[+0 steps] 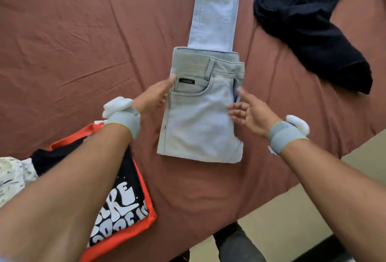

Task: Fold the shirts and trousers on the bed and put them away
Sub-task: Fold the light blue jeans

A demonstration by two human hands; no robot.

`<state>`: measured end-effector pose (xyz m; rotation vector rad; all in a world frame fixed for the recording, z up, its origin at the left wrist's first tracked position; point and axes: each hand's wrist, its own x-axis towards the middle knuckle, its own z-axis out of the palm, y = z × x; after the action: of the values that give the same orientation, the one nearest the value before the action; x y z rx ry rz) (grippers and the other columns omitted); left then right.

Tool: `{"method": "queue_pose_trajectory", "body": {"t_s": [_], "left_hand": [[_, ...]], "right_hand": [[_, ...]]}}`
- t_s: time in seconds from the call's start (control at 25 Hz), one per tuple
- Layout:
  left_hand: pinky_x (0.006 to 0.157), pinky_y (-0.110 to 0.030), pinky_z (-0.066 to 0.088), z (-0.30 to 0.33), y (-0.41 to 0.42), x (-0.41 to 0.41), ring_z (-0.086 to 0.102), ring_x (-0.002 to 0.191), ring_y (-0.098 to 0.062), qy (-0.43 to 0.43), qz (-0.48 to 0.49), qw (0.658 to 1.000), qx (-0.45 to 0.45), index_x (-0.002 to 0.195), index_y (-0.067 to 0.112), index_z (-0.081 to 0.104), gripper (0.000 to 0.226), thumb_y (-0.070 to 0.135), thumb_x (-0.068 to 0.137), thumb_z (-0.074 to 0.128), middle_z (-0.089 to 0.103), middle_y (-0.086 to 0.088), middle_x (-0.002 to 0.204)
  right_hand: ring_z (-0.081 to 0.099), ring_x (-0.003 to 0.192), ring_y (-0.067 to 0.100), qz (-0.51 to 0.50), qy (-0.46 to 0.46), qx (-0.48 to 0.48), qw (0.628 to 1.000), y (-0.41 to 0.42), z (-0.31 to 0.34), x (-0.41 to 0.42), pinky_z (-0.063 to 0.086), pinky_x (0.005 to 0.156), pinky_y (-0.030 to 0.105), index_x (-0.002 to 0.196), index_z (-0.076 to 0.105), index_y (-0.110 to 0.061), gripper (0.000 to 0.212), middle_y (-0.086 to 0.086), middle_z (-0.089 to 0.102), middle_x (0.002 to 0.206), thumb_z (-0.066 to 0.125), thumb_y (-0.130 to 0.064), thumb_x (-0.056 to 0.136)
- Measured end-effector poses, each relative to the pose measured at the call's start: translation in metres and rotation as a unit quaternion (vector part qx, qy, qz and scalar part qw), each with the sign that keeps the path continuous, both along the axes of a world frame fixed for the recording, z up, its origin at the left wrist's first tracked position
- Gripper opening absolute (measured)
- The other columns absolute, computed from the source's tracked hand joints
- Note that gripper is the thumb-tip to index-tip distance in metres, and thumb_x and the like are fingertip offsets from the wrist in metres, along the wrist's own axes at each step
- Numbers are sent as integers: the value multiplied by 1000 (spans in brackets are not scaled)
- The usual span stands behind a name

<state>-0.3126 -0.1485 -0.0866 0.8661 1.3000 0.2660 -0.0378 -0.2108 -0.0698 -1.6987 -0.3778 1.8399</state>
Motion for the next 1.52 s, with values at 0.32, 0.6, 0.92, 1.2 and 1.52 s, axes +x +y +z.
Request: {"method": "queue_pose_trajectory", "body": {"t_s": [0.32,0.6,0.92,1.2,1.52], "left_hand": [[94,-39,53,-80,-23,0,64,105,-14,180,-3,982,57,124,24,47,89,65,53,81,63,8,115],[97,-38,52,-75,-84,-18,65,105,-8,106,-86,990,40,128,23,56,48,37,85,74,67,8,120],[101,-34,49,-56,-269,-32,61,119,-16,113,-165,979,-48,130,20,57,66,52,76,77,65,6,125],[91,-11,44,-57,-180,3,59,109,1,113,19,984,138,131,27,46,66,38,77,82,62,14,121],[91,-23,50,-85,-107,15,65,97,0,153,37,976,148,119,24,63,57,30,69,89,71,13,106]], "right_hand": [[60,108,25,62,-191,0,980,3,-86,-9,51,96,45,135,37,-17,104,5,57,121,90,-46,50],[62,101,25,155,-215,-6,964,-38,-86,-16,52,92,45,117,47,-17,67,2,63,114,86,-26,63],[57,115,29,343,-259,-98,898,-200,-61,-25,47,92,34,131,45,-11,79,7,59,128,86,-27,65],[56,116,19,63,-295,102,948,-120,-78,-27,46,101,34,140,33,-19,98,4,55,130,90,-34,62],[66,98,18,128,-253,129,950,-73,-102,-7,53,91,41,110,60,-18,71,5,65,112,95,-34,50]]}}
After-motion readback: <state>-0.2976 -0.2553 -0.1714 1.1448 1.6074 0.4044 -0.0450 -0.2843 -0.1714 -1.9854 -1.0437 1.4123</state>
